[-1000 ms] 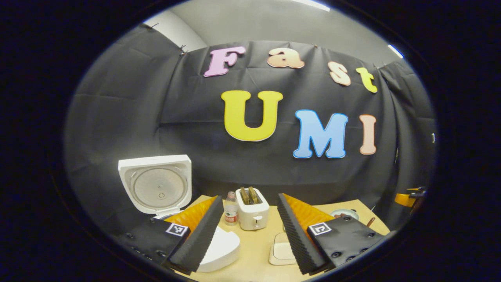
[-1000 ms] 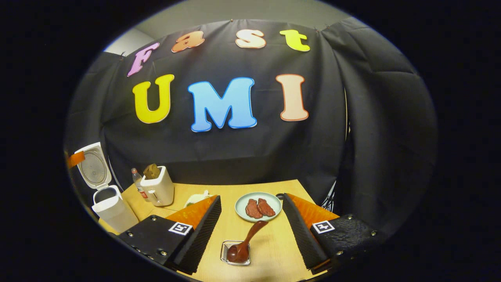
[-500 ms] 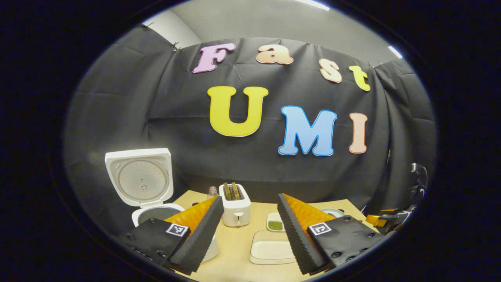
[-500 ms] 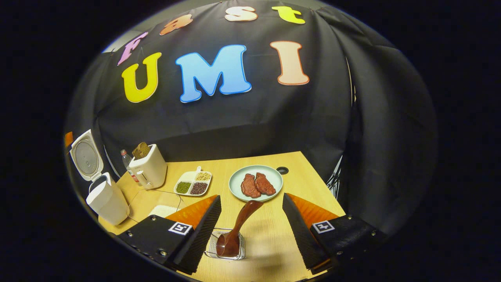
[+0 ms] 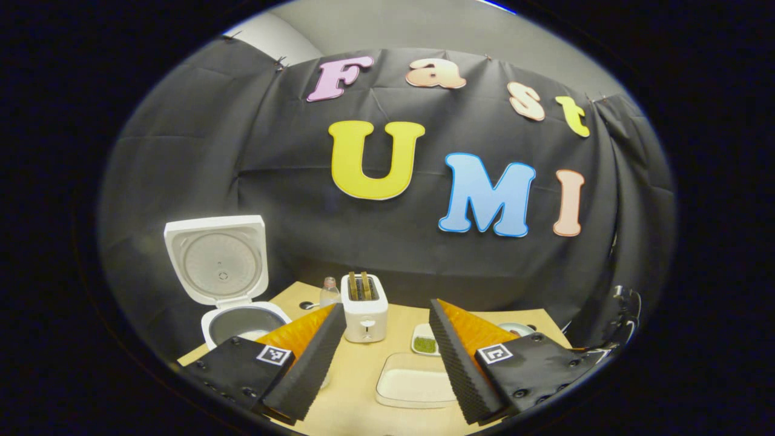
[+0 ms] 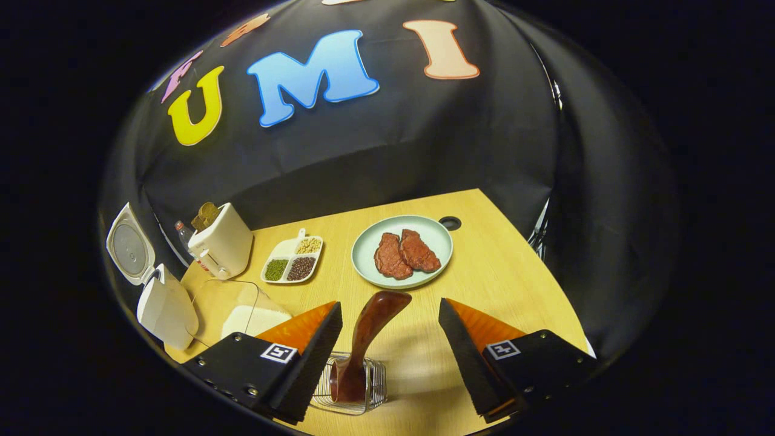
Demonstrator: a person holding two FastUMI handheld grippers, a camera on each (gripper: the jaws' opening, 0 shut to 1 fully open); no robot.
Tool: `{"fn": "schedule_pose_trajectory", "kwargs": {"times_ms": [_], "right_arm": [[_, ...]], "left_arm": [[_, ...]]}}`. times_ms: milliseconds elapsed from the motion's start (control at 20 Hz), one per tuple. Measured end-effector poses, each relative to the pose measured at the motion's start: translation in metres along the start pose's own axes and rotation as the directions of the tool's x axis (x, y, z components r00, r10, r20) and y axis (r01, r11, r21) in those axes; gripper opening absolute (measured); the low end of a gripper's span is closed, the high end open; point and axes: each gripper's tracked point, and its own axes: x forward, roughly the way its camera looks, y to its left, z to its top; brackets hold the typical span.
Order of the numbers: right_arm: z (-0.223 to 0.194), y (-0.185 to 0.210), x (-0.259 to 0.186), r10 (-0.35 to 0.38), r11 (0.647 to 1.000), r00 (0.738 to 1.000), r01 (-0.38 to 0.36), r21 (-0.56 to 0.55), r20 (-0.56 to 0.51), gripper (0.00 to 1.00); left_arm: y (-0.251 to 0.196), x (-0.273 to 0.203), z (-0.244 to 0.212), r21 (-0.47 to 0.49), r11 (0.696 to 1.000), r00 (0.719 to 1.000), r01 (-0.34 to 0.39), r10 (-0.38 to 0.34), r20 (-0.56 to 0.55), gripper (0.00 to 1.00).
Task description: Close the left gripper, press the button to open the rice cooker; take a wooden spoon from the chopstick holder with the right hand, scoop a spoonful of rice and pour it into the rice cooker, then put the wooden spoon back into the chopstick holder.
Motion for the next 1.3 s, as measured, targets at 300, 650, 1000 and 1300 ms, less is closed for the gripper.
{"fn": "schedule_pose_trajectory", "kwargs": {"times_ms": [300, 650, 1000, 1300], "right_arm": [[-0.009, 0.010, 0.015, 0.071, 0.989, 0.995, -0.061, 0.135, -0.067, 0.63], [0.002, 0.024, -0.021, 0.067, 0.969, 0.998, -0.065, 0.239, 0.003, 0.08], [0.059, 0.076, -0.089, 0.061, 0.990, 0.982, -0.083, 0.118, 0.177, 0.03], [0.083, 0.181, -0.090, 0.236, 0.968, 0.947, -0.249, 0.035, 0.218, 0.02]], "left_arm": [[-0.005, 0.008, 0.005, 0.030, 0.999, 1.000, 0.027, -0.027, 0.010, 1.00], [0.020, 0.016, 0.014, 0.025, 0.996, 0.996, 0.082, -0.083, 0.028, 0.96], [0.062, -0.002, 0.029, 0.037, 0.994, 0.990, 0.105, -0.108, 0.086, 1.00], [0.087, -0.012, 0.030, 0.052, 0.992, 0.988, 0.118, -0.122, 0.095, 0.96]]}}
